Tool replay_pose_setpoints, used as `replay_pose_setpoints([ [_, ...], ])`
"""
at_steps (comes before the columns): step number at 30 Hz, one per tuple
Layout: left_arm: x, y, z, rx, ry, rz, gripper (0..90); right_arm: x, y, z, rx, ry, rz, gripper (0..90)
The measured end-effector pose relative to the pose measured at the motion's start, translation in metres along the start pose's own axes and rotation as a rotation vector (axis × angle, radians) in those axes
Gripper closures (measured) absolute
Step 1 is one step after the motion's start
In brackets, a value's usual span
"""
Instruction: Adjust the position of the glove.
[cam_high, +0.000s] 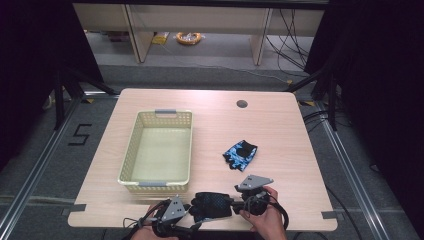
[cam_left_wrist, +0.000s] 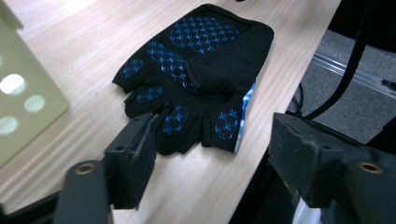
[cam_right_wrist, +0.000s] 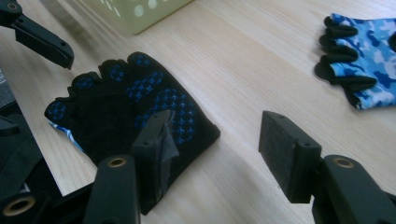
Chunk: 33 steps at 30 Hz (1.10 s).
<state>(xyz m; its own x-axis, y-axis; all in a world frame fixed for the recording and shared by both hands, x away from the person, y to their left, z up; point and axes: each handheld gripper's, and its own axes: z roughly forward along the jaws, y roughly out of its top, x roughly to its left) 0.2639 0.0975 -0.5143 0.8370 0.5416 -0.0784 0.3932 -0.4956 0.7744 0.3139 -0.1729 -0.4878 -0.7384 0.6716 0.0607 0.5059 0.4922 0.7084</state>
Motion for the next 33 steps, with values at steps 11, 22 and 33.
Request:
replay_pose_setpoints([
  [11, -0.007, 0.006, 0.012, 0.062, 0.014, 0.098, 59.1, -0.005, 0.005, 0.021, 0.050, 0.040, 0.017, 61.5],
  [22, -0.004, 0.007, 0.012, 0.054, 0.040, 0.113, 81.1, -0.010, 0.001, 0.024, 0.057, 0.078, 0.052, 84.0],
  [33, -0.008, 0.020, 0.009, 0.012, 0.026, 0.126, 83.1, -0.010, 0.013, 0.001, -0.030, 0.055, 0.009, 85.8],
])
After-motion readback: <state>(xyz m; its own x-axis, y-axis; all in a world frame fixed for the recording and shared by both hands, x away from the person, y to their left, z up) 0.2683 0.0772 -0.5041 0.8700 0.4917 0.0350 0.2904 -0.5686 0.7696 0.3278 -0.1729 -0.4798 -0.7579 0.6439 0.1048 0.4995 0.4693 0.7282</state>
